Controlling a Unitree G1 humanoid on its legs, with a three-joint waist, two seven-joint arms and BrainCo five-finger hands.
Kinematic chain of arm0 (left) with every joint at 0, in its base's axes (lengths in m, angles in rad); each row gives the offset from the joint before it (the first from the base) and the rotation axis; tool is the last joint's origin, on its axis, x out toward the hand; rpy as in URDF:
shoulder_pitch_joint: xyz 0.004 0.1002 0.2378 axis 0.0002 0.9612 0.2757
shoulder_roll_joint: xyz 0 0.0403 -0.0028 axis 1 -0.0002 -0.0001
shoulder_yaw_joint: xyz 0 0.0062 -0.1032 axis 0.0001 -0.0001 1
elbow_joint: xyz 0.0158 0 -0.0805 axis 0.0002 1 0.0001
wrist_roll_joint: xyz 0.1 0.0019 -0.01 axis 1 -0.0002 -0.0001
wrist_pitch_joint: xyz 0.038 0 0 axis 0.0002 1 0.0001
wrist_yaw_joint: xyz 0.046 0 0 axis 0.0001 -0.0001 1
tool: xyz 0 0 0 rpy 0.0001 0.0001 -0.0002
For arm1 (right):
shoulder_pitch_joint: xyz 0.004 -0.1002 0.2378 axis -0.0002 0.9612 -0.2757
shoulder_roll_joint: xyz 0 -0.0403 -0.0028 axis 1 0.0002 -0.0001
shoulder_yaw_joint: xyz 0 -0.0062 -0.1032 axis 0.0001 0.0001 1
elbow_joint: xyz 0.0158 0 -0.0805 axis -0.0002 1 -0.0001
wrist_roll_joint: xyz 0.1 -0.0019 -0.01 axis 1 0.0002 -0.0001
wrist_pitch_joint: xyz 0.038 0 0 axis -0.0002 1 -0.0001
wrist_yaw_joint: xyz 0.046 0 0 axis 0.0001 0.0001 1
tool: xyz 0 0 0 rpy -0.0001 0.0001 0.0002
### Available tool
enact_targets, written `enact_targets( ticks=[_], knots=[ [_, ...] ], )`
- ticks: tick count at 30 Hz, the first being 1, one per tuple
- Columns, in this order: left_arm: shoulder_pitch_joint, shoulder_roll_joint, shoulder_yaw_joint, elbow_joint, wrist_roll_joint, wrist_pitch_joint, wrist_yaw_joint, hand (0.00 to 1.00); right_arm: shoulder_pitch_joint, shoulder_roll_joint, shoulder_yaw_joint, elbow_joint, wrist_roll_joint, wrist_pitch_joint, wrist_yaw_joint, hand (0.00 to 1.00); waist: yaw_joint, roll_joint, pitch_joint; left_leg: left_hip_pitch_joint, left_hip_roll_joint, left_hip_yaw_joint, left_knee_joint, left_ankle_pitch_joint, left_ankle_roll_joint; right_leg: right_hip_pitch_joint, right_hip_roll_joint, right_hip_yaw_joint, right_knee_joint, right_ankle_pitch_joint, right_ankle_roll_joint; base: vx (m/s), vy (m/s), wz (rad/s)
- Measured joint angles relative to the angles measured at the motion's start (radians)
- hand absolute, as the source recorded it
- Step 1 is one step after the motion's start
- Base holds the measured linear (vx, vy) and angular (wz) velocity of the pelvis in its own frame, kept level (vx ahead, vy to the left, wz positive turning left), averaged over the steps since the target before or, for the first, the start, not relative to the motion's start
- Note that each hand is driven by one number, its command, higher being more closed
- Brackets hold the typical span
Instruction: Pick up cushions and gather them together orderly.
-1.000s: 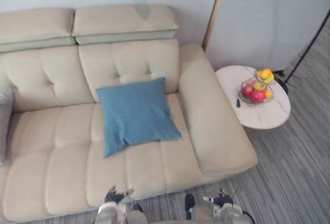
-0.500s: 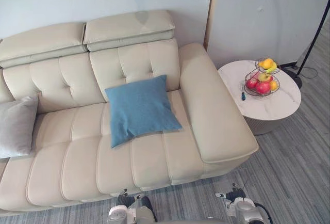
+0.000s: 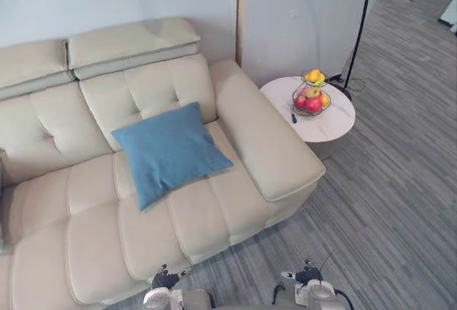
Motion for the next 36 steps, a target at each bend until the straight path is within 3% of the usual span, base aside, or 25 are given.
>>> enact_targets(
  ticks=[2, 4, 6, 7, 8, 9, 12, 14, 15, 16, 17, 19, 20, 24, 25, 26, 27, 28, 30, 32, 33, 34, 35, 36],
  knots=[
    [-0.011, 0.002, 0.004, 0.017, 0.001, 0.001, -0.001, 0.00, -0.014, 0.013, 0.006, 0.000, 0.000, -0.001, 0.000, 0.00, 0.004, 0.002, -0.002, 0.015, 0.033, 0.082, -0.011, 0.007, 0.016, -0.037, 0.039, 0.034, 0.001, 0.039, -0.024, 0.13, 0.004, -1.41],
    [-0.018, -0.002, 0.006, 0.020, 0.001, 0.004, -0.001, 0.00, -0.020, 0.017, 0.021, 0.000, 0.001, -0.003, 0.000, 0.00, 0.002, 0.008, -0.006, 0.028, 0.068, 0.162, -0.019, 0.016, 0.027, -0.090, 0.066, -0.071, 0.005, 0.096, -0.079, 0.16, -0.016, -1.58],
    [-0.018, -0.005, 0.007, 0.020, 0.001, 0.005, -0.001, 0.00, -0.022, 0.016, 0.025, 0.001, 0.000, -0.005, 0.001, 0.00, 0.005, 0.009, -0.006, 0.058, 0.094, 0.236, -0.027, 0.019, 0.033, -0.111, 0.056, -0.303, -0.001, 0.115, -0.162, 0.09, -0.050, -1.55],
    [-0.020, -0.006, 0.004, 0.020, 0.001, 0.005, -0.002, 0.00, -0.026, 0.012, 0.018, 0.000, 0.001, -0.008, 0.001, 0.00, 0.001, 0.012, -0.004, 0.095, 0.086, 0.296, -0.055, 0.020, 0.032, -0.108, 0.013, -0.523, 0.029, 0.036, -0.232, 0.08, -0.096, -1.35],
    [-0.025, -0.009, 0.002, 0.020, 0.001, 0.006, -0.002, 0.00, -0.024, 0.007, 0.003, 0.001, 0.003, -0.009, 0.001, 0.00, -0.002, 0.005, -0.007, 0.129, 0.077, 0.338, -0.077, 0.020, 0.032, -0.094, -0.017, -0.629, 0.051, -0.005, -0.244, 0.13, -0.129, -1.39],
    [-0.031, -0.010, 0.001, 0.023, 0.001, 0.006, -0.003, 0.00, -0.018, 0.003, -0.014, 0.004, 0.003, -0.013, 0.000, 0.00, -0.009, 0.015, -0.005, 0.165, 0.073, 0.369, -0.097, 0.022, 0.027, -0.084, -0.022, -0.669, 0.065, -0.012, -0.228, 0.13, -0.112, -1.14],
    [-0.043, 0.000, -0.014, 0.056, 0.003, 0.007, -0.006, 0.00, -0.027, -0.025, -0.012, 0.032, 0.009, -0.015, 0.003, 0.00, -0.017, 0.025, -0.004, 0.195, 0.089, 0.371, -0.056, 0.026, 0.021, -0.083, 0.027, -0.580, 0.074, -0.045, -0.204, 0.16, -0.162, -0.97],
    [-0.042, 0.000, -0.014, 0.057, 0.006, 0.015, -0.009, 0.00, -0.025, -0.034, -0.034, 0.043, 0.022, -0.015, 0.001, 0.00, -0.024, 0.032, 0.005, 0.125, 0.187, 0.332, 0.220, 0.031, 0.031, -0.056, 0.073, -0.527, 0.065, -0.069, -0.200, 0.20, -0.217, -0.87],
    [-0.038, 0.001, -0.006, 0.054, 0.016, 0.019, -0.013, 0.00, -0.020, -0.037, -0.042, 0.042, 0.024, -0.014, -0.003, 0.00, -0.023, 0.043, 0.016, 0.072, 0.247, 0.272, 0.396, 0.050, 0.096, -0.022, 0.110, -0.486, 0.059, -0.079, -0.218, 0.19, -0.163, -0.86],
    [-0.032, 0.001, -0.002, 0.055, 0.022, 0.021, -0.016, 0.00, -0.015, -0.041, -0.043, 0.042, 0.025, -0.013, -0.005, 0.00, -0.021, 0.040, 0.024, 0.047, 0.263, 0.234, 0.475, 0.040, 0.119, -0.008, 0.128, -0.462, 0.059, -0.087, -0.225, 0.19, -0.082, -1.15],
    [-0.024, 0.005, -0.003, 0.051, 0.022, 0.021, -0.021, 0.00, -0.016, -0.044, -0.042, 0.044, 0.030, -0.013, -0.009, 0.00, -0.017, 0.045, 0.029, 0.008, 0.254, 0.162, 0.547, 0.001, 0.094, 0.012, 0.149, -0.417, 0.060, -0.105, -0.245, 0.18, -0.038, -1.25],
    [-0.024, 0.006, -0.003, 0.031, 0.022, 0.020, -0.021, 0.00, -0.014, -0.043, -0.041, 0.042, 0.031, -0.013, -0.012, 0.00, -0.016, 0.037, 0.035, -0.060, 0.186, 0.052, 0.552, -0.044, 0.064, 0.031, 0.168, -0.338, 0.060, -0.108, -0.262, 0.24, -0.019, -1.41],
    [-0.025, -0.005, -0.002, 0.010, 0.021, 0.018, -0.021, 0.00, -0.014, -0.042, -0.043, 0.043, 0.031, -0.011, -0.013, 0.00, 0.001, 0.033, 0.038, -0.104, 0.119, -0.032, 0.490, -0.061, 0.051, 0.036, 0.182, -0.261, 0.061, -0.106, -0.258, 0.19, 0.010, -1.56],
    [-0.034, -0.018, 0.001, -0.005, 0.020, 0.011, -0.019, 0.00, -0.024, -0.020, -0.040, 0.041, 0.030, -0.008, -0.019, 0.00, 0.036, 0.032, 0.039, -0.177, -0.035, -0.296, 0.272, -0.063, 0.038, 0.059, 0.229, -0.038, 0.060, -0.104, -0.220, 0.23, 0.119, -1.84],
    [-0.032, -0.019, 0.001, -0.004, 0.021, 0.008, -0.018, 0.00, -0.024, -0.015, -0.038, 0.041, 0.030, -0.007, -0.023, 0.00, 0.037, 0.033, 0.038, -0.179, -0.046, -0.335, 0.232, -0.057, 0.046, 0.063, 0.235, -0.007, 0.061, -0.111, -0.209, 0.21, 0.208, -1.66],
    [-0.027, -0.021, 0.003, -0.004, 0.020, 0.004, -0.019, 0.00, -0.026, -0.012, -0.019, 0.039, 0.029, -0.006, -0.027, 0.00, 0.036, 0.038, 0.035, -0.169, -0.050, -0.372, 0.160, -0.027, 0.082, 0.065, 0.253, 0.052, 0.076, -0.132, -0.188, 0.31, 0.315, -1.66],
    [-0.022, -0.024, 0.008, -0.004, 0.019, 0.003, -0.018, 0.00, -0.028, -0.011, -0.004, 0.036, 0.029, -0.005, -0.029, 0.00, 0.040, 0.050, 0.028, -0.145, -0.032, -0.356, 0.115, 0.030, 0.038, 0.061, 0.269, 0.101, 0.104, -0.160, -0.179, 0.34, 0.327, -1.57],
    [-0.023, -0.017, 0.012, -0.005, 0.020, 0.003, -0.019, 0.00, -0.028, -0.006, -0.004, 0.036, 0.028, -0.004, -0.030, 0.00, 0.045, 0.038, 0.027, -0.130, -0.029, -0.317, 0.112, 0.026, 0.041, 0.061, 0.264, 0.122, 0.121, -0.176, -0.170, 0.36, 0.335, -1.45],
    [-0.019, -0.004, 0.013, -0.009, 0.020, 0.004, -0.018, 0.00, -0.023, 0.022, -0.006, 0.035, 0.027, -0.004, -0.029, 0.00, 0.058, -0.003, 0.015, -0.089, -0.023, -0.185, 0.092, -0.012, 0.069, 0.033, 0.175, 0.064, 0.166, -0.202, -0.113, 0.27, 0.275, -1.41],
    [-0.029, 0.002, 0.007, -0.009, 0.020, 0.007, -0.018, 0.00, -0.020, 0.037, -0.007, 0.035, 0.027, -0.004, -0.028, 0.00, 0.074, -0.012, 0.016, -0.058, -0.018, -0.121, 0.085, -0.033, 0.077, 0.008, 0.128, -0.004, 0.210, -0.199, -0.059, 0.17, 0.189, -1.12],
    [-0.032, 0.004, -0.004, -0.006, 0.021, 0.010, -0.018, 0.00, -0.018, 0.042, -0.007, 0.023, 0.026, -0.004, -0.026, 0.00, 0.074, -0.013, 0.017, -0.041, -0.017, -0.095, 0.079, -0.039, 0.080, -0.020, 0.103, -0.080, 0.260, -0.198, -0.032, 0.18, 0.124, -0.91],
    [-0.038, 0.006, -0.027, -0.001, 0.021, 0.014, -0.018, 0.00, -0.015, 0.044, -0.012, -0.001, 0.022, -0.005, -0.025, 0.00, 0.072, -0.007, 0.022, 0.001, -0.015, -0.060, 0.056, -0.043, 0.086, -0.059, 0.047, -0.230, 0.346, -0.201, -0.005, 0.22, 0.094, -0.77],
    [-0.044, 0.013, -0.054, 0.016, 0.021, 0.016, -0.018, 0.00, -0.015, 0.040, -0.013, 0.004, 0.020, -0.005, -0.023, 0.00, 0.067, -0.001, 0.027, 0.047, -0.008, -0.027, 0.024, -0.042, 0.086, -0.061, -0.010, -0.379, 0.384, -0.214, -0.030, 0.20, 0.038, -0.61],
    [-0.045, 0.014, -0.055, 0.021, 0.021, 0.018, -0.019, 0.00, -0.016, 0.038, -0.013, 0.007, 0.019, -0.005, -0.022, 0.00, 0.064, 0.005, 0.031, 0.064, -0.003, -0.009, 0.008, -0.042, 0.086, -0.059, -0.026, -0.433, 0.384, -0.217, -0.046, 0.22, 0.022, -0.70]
  ],
)
